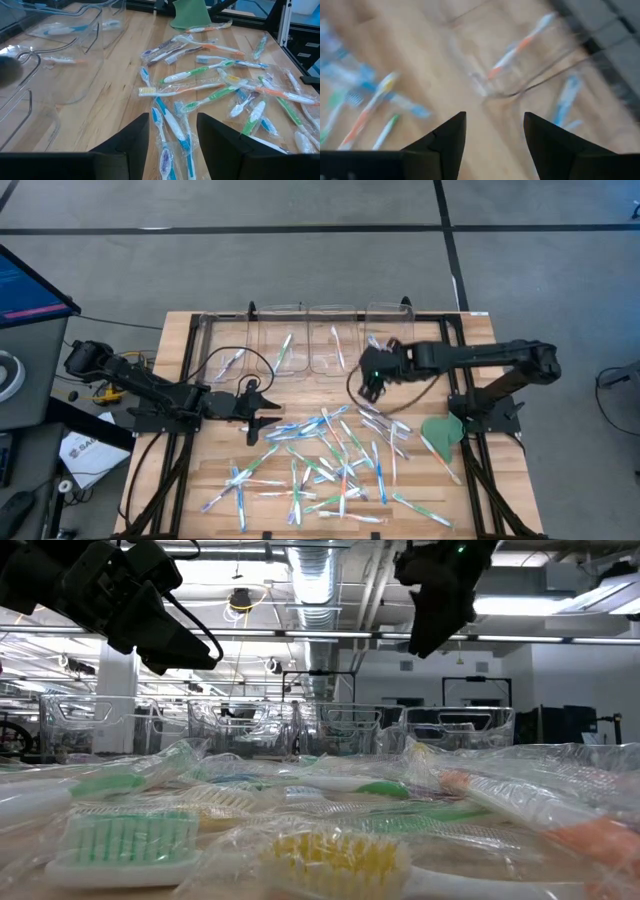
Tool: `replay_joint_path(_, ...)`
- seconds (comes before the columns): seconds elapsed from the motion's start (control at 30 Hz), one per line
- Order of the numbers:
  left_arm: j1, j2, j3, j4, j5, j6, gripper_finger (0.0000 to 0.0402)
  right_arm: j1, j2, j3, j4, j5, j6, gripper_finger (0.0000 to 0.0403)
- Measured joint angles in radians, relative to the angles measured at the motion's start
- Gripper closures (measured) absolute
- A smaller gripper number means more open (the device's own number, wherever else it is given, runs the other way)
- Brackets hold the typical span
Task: Pick & Place Toothbrushes
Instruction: Put the violet toothbrush into the left transparent bin
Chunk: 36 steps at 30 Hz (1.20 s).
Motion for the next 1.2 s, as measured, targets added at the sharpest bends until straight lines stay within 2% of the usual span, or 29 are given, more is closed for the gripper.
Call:
replay_joint_path(0.2, 0.000, 0.000, 0.000, 0.000, 0.000, 0.000, 0.0245, 0.171, -0.001, -0.055, 0.006, -0.032, 0.012, 0.0218)
replay_joint_path(0.33, 0.000, 0.000, 0.000, 0.000, 0.042, 0.000, 0.0247, 0.220, -0.001, -0.125, -0.014, -0.035, 0.083, 0.0224)
replay_joint_path(0.6, 0.000, 0.000, 0.000, 0.000, 0.059, 0.000, 0.0247, 0.219, -0.001, -0.280, 0.041, -0.062, 0.158, 0.0239)
replay_joint_path(0.9, 0.000, 0.000, 0.000, 0.006, 0.056, 0.000, 0.0247, 0.180, 0.000, -0.397, 0.216, -0.084, 0.186, 0.0248)
replay_joint_path(1.07, 0.000, 0.000, 0.000, 0.007, 0.054, 0.000, 0.0247, 0.178, 0.000, -0.440, 0.241, -0.084, 0.230, 0.0246)
replay_joint_path(1.2, 0.000, 0.000, 0.000, 0.007, 0.055, 0.000, 0.0247, 0.178, 0.000, -0.472, 0.338, -0.083, 0.268, 0.0236)
